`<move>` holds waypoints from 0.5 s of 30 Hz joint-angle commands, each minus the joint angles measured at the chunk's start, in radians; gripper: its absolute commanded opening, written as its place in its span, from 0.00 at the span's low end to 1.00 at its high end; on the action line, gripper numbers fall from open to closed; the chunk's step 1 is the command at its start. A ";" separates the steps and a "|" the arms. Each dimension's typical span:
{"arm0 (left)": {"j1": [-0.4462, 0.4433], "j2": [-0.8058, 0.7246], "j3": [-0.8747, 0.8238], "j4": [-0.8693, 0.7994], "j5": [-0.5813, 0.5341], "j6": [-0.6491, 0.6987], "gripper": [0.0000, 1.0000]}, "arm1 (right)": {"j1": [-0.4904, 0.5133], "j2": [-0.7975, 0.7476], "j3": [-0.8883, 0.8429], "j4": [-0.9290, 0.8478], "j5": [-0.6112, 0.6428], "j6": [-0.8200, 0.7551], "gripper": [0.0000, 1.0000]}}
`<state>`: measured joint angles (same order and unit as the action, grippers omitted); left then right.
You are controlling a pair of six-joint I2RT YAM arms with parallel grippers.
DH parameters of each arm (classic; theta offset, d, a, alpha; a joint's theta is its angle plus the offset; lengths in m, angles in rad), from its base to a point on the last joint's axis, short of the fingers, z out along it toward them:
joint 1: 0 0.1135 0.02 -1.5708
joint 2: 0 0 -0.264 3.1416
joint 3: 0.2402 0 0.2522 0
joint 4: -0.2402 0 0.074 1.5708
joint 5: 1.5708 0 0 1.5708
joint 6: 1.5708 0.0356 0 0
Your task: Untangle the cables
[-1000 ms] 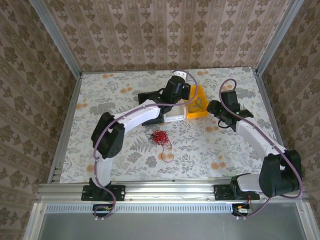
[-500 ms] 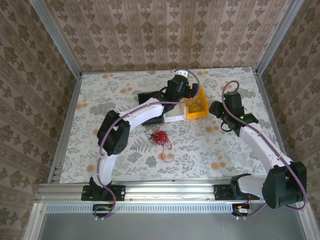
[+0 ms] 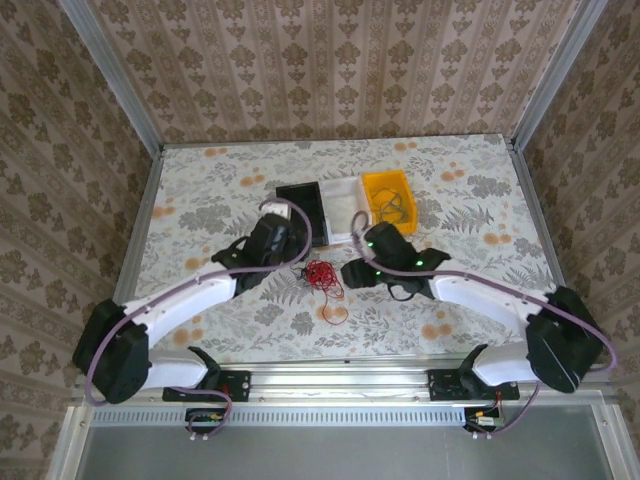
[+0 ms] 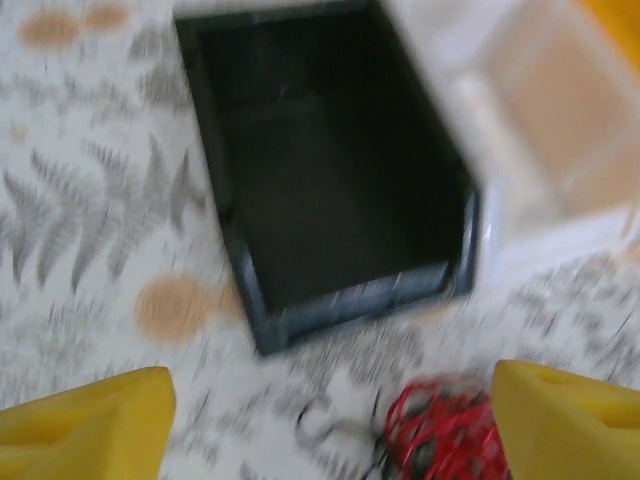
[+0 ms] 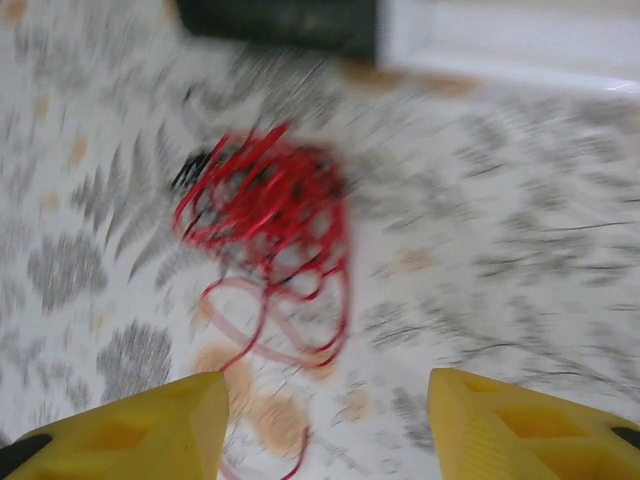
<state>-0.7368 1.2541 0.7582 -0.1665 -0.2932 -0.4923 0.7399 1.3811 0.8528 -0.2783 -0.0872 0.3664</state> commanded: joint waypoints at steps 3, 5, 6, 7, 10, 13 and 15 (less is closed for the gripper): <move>0.041 -0.091 -0.103 -0.030 0.119 0.004 0.79 | 0.109 0.196 0.147 -0.094 -0.107 -0.184 0.54; 0.052 -0.091 -0.115 -0.036 0.126 0.010 0.79 | 0.121 0.253 0.178 -0.106 -0.119 -0.197 0.53; 0.056 -0.091 -0.121 -0.036 0.123 0.011 0.78 | 0.124 0.276 0.191 -0.110 -0.112 -0.199 0.53; 0.059 -0.091 -0.126 -0.031 0.124 0.010 0.78 | 0.125 0.293 0.201 -0.108 -0.103 -0.200 0.52; 0.065 -0.085 -0.138 -0.006 0.135 0.011 0.78 | 0.124 0.328 0.220 -0.099 -0.066 -0.199 0.49; 0.063 -0.062 -0.134 0.008 0.166 0.020 0.77 | 0.121 0.359 0.232 -0.084 -0.054 -0.196 0.45; 0.061 -0.047 -0.131 0.016 0.193 0.029 0.76 | 0.121 0.381 0.245 -0.075 -0.044 -0.195 0.43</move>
<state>-0.6788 1.1904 0.6312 -0.1734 -0.1513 -0.4915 0.8627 1.7351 1.0622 -0.3439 -0.1600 0.1875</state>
